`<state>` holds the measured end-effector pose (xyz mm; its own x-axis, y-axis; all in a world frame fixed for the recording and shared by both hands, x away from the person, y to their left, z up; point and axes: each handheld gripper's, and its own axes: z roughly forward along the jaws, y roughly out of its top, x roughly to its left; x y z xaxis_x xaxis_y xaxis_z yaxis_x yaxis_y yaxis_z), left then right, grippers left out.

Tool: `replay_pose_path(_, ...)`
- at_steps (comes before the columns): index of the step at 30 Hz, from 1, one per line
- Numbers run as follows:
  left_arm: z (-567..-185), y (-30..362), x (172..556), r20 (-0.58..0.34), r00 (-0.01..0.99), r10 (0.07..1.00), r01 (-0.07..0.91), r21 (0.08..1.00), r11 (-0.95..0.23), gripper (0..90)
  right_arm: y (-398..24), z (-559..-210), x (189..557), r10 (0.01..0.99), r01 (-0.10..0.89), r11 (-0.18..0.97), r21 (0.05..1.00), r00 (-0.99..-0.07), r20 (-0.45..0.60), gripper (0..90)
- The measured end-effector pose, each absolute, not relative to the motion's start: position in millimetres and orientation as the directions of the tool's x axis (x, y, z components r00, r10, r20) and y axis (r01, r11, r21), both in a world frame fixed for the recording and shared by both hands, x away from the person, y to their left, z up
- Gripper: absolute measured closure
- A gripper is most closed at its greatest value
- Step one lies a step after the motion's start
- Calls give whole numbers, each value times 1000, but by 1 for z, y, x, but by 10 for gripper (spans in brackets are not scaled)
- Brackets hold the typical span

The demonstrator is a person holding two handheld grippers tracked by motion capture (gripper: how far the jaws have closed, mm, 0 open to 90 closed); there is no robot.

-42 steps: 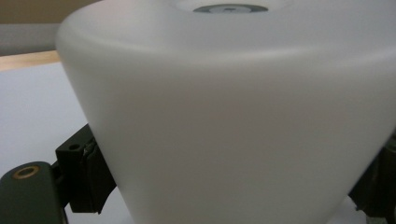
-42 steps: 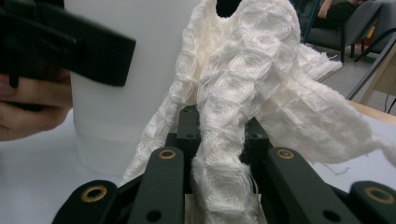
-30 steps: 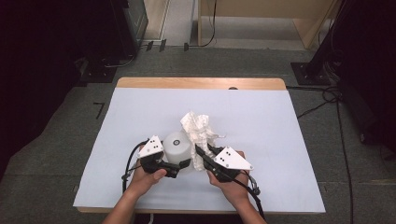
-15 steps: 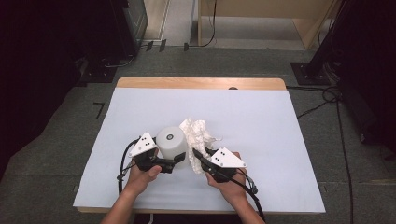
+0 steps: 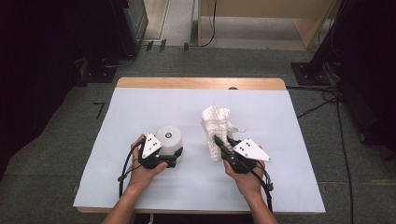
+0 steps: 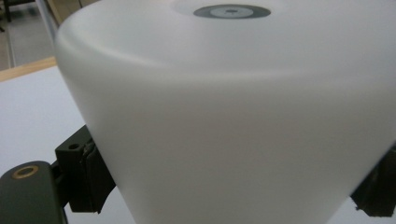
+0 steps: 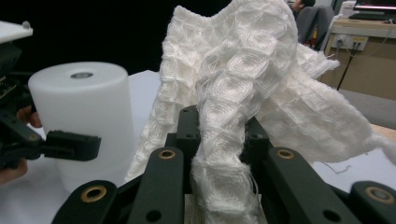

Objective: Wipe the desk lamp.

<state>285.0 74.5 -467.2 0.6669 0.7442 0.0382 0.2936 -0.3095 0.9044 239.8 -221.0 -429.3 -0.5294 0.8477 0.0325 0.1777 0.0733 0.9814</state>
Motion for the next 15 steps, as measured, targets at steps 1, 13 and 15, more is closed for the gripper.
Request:
replay_pose_path(1,-471,73,285,46,660,750,297,901,-317,81,-222,-429,240,851,181,67,981,-524,38,751)
replay_pose_path(13,-478,77,285,37,650,759,316,895,-314,76,-227,-429,241,857,180,65,981,-513,37,751)
replay_pose_path(15,-478,77,285,33,639,768,334,888,-316,49,-228,-429,241,860,178,67,982,-509,34,749)
